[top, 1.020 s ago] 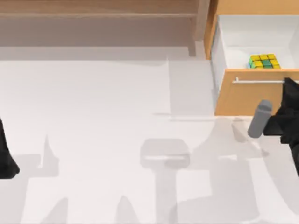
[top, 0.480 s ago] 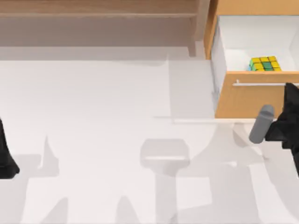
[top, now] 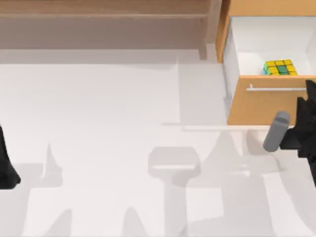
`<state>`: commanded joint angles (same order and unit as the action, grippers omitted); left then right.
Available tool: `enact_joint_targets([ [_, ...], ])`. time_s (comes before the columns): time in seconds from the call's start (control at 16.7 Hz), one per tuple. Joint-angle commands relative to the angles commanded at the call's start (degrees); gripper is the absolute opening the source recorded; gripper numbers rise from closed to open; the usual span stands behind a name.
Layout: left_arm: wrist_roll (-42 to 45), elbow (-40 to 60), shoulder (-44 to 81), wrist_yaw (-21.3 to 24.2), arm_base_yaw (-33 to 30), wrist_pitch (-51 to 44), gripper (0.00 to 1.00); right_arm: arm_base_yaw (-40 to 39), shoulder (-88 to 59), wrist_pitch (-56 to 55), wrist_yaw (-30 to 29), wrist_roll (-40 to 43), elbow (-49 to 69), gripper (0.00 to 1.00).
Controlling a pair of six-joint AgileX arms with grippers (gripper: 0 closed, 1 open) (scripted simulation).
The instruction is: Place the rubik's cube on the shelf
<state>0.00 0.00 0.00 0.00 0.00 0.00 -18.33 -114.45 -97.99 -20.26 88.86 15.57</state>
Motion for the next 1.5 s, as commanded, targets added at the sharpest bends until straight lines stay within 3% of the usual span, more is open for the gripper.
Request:
enact_joint_targets([
  [0.12, 0.0, 0.0, 0.0, 0.0, 0.0, 0.0, 1.0, 0.0, 0.0, 0.0, 0.0, 0.0, 0.0, 0.98],
  [0.18, 0.0, 0.0, 0.0, 0.0, 0.0, 0.0, 1.0, 0.0, 0.0, 0.0, 0.0, 0.0, 0.0, 1.0],
  [1.08, 0.0, 0.0, 0.0, 0.0, 0.0, 0.0, 1.0, -1.8, 0.5, -3.7, -1.8, 0.0, -4.2, 1.0],
  [1.5, 0.0, 0.0, 0.0, 0.0, 0.0, 0.0, 1.0, -4.3, -0.3, -0.1, -0.2, -1.6, -2.5, 1.0],
])
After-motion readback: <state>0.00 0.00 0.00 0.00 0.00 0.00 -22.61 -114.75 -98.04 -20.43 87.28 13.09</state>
